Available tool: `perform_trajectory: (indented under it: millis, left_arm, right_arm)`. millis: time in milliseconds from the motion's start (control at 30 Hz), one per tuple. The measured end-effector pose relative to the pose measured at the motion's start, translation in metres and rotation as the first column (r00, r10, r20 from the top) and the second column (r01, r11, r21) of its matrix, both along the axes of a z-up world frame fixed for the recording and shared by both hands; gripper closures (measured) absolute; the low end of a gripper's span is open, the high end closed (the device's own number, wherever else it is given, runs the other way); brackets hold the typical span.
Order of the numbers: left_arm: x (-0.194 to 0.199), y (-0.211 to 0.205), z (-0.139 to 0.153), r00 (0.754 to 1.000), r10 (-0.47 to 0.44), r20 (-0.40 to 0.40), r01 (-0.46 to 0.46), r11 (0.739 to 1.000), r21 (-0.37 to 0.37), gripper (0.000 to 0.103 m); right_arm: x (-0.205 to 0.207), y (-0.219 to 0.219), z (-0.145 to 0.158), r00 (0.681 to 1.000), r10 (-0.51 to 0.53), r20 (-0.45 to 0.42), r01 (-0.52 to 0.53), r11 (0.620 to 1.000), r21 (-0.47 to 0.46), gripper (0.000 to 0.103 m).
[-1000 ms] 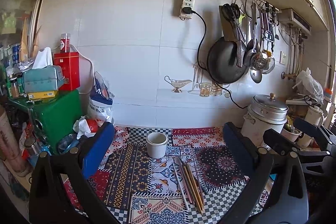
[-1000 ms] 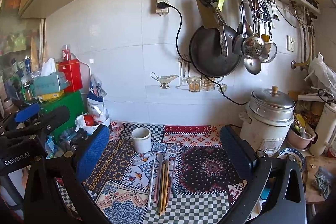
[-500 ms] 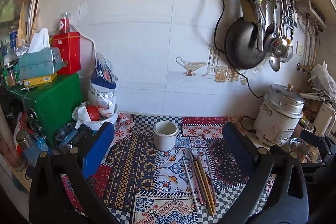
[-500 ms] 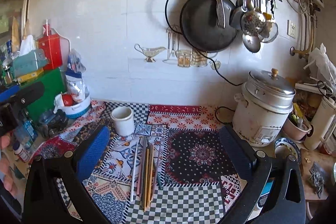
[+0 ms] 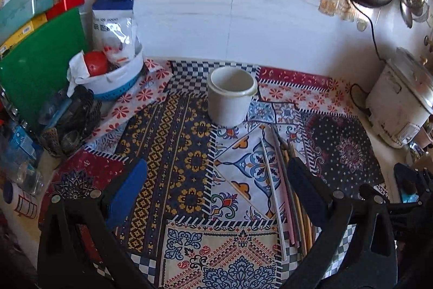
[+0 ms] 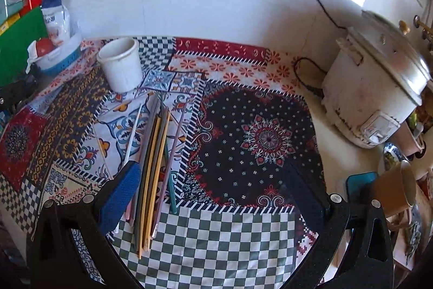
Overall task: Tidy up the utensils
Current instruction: 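Lower both tools toward the bundle of thin sticks beside the white cup, then grasp a white stick with the left tool while the right tool grasps a pink stick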
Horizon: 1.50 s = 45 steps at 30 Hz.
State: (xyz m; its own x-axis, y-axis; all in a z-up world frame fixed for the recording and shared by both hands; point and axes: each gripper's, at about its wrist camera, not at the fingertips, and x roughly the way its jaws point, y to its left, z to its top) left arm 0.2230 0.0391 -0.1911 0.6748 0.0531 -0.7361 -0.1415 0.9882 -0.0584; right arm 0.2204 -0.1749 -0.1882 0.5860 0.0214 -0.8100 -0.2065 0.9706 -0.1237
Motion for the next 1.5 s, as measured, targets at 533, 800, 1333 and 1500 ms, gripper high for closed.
perform_trajectory:
  millis: [533, 800, 1333, 1500]
  left_arm:
    - [0.078, -0.046, -0.094, 0.918, -0.154, -0.366, 0.123, 0.987, -0.106, 0.048]
    - [0.088, -0.054, -0.116, 0.864, -0.204, -0.460, 0.129, 0.974, -0.188, 0.071]
    - [0.104, -0.062, -0.121, 0.847, -0.234, -0.477, 0.147, 0.966, -0.212, 0.096]
    - [0.110, -0.065, -0.123, 0.832, -0.276, -0.481, 0.188, 0.957, -0.223, 0.099]
  right_arm:
    - [0.078, 0.007, -0.064, 0.949, 0.134, -0.285, -0.076, 0.976, 0.206, 0.057]
    - [0.098, 0.017, -0.080, 0.912, 0.199, -0.358, -0.103, 0.957, 0.271, 0.073]
    - [0.111, 0.022, -0.099, 0.884, 0.210, -0.417, -0.059, 0.936, 0.347, 0.095]
    - [0.111, 0.024, -0.101, 0.889, 0.206, -0.408, -0.057, 0.935, 0.349, 0.097]
